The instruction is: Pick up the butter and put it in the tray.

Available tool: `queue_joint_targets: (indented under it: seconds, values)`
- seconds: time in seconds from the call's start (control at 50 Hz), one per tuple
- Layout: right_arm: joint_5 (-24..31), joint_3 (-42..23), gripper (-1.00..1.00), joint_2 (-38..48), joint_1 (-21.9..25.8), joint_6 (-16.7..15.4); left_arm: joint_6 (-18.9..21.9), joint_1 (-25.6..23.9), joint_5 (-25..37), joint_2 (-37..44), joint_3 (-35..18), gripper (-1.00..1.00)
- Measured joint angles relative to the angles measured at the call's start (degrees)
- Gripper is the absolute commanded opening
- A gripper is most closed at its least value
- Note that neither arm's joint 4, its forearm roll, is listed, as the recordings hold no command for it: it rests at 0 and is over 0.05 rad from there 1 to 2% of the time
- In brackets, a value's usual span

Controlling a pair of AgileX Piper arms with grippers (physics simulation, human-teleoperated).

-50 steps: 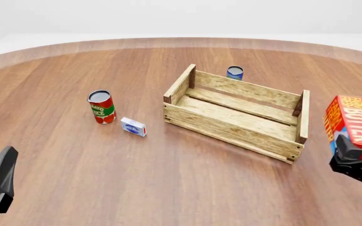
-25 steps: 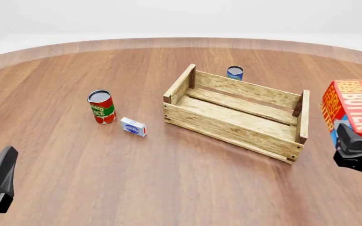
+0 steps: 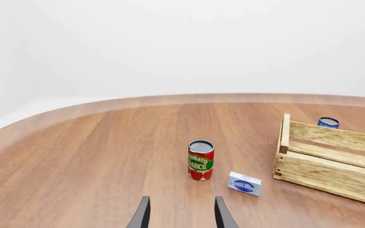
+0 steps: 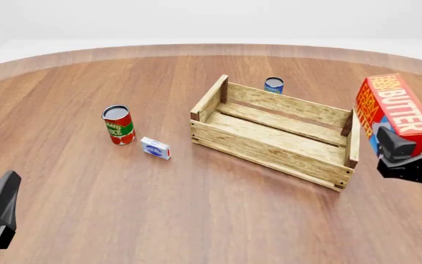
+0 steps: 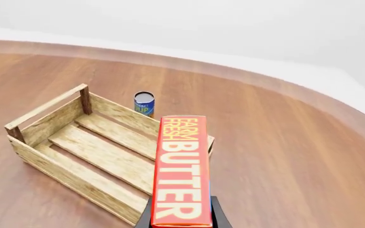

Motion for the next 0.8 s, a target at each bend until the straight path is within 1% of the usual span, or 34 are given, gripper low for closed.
queue_joint_targets:
  seconds: [0.46,0.8]
  values:
    - [-4.22,-3.98,-1.00,8.64,3.53,-0.20,0.00,0.00,0.00,0.00,0.00,1.00]
    - [-6.46,-7.47,-1.00,15.47,5.95,0.49,0.00,0.00,0.00,0.00,0.00,1.00]
